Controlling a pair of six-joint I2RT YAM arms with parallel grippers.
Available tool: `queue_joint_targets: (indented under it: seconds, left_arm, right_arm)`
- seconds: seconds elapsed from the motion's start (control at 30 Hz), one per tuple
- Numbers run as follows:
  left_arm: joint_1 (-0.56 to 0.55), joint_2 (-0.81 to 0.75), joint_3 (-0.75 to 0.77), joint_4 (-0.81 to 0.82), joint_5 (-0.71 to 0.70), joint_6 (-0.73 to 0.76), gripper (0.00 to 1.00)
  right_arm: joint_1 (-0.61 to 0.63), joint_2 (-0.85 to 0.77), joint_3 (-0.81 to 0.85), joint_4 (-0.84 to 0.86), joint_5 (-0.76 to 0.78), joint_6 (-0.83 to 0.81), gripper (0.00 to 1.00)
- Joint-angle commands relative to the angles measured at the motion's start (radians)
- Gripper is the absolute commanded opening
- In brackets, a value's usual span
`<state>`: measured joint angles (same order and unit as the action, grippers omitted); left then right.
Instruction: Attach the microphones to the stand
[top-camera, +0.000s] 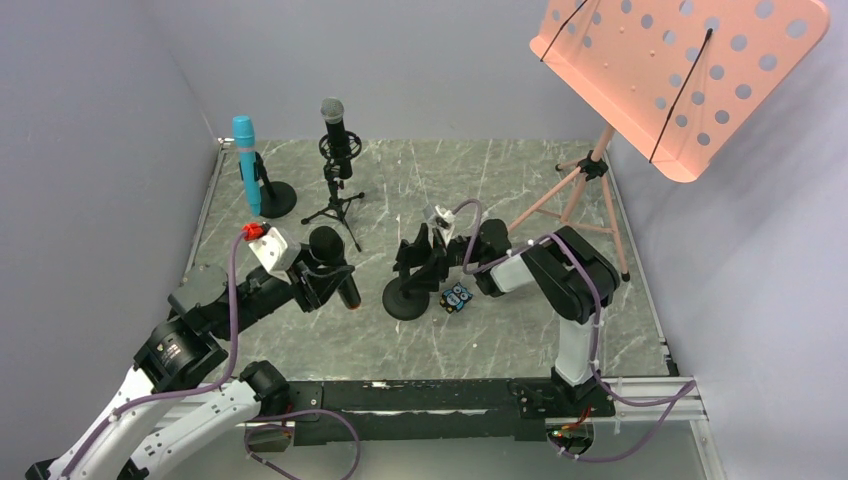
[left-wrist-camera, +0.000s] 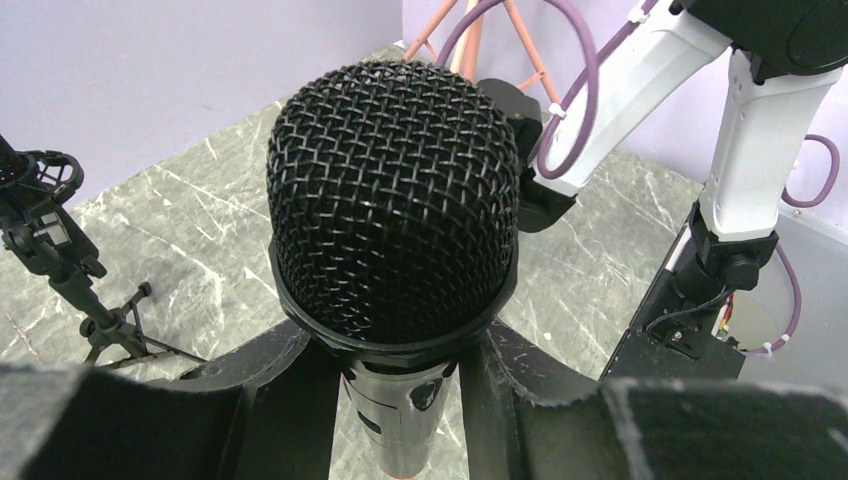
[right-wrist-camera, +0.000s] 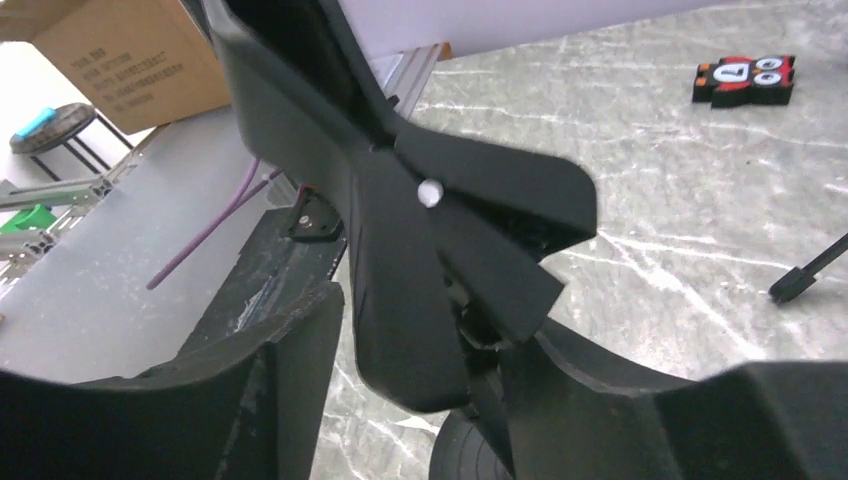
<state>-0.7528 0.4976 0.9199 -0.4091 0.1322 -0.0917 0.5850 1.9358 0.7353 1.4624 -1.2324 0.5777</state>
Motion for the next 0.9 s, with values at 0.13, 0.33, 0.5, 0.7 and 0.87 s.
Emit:
queue_joint_targets:
  seconds: [0.13,0.33,0.5,0.7,0.87]
  left_arm:
    - [0.004,-0.007,0.025,0.042,-0.003,-0.024,0.0]
    - [0.004,-0.017,0.019,0.049,0.002,-0.031,0.0]
    - [0.003,-0.012,0.018,0.061,0.006,-0.032,0.0]
    - [0.004,-0.005,0.027,0.052,0.007,-0.034,0.0]
    - [0.004,-0.011,0.022,0.048,0.007,-0.035,0.0]
  right_arm:
    - [-0.001,-0.113,-0.055,0.021,0.024,-0.128,0.32]
    - [0.045,-0.308,-0.09,-0.423,0.28,-0.429,0.15]
    - [0.09,-0.408,-0.144,-0.472,0.608,-0.383,0.08]
    - [0.096,-0.384,-0.181,-0.44,0.591,-0.4,0.2]
    - [0.108,-0.385,-0.196,-0.467,0.472,-0.469,0.48]
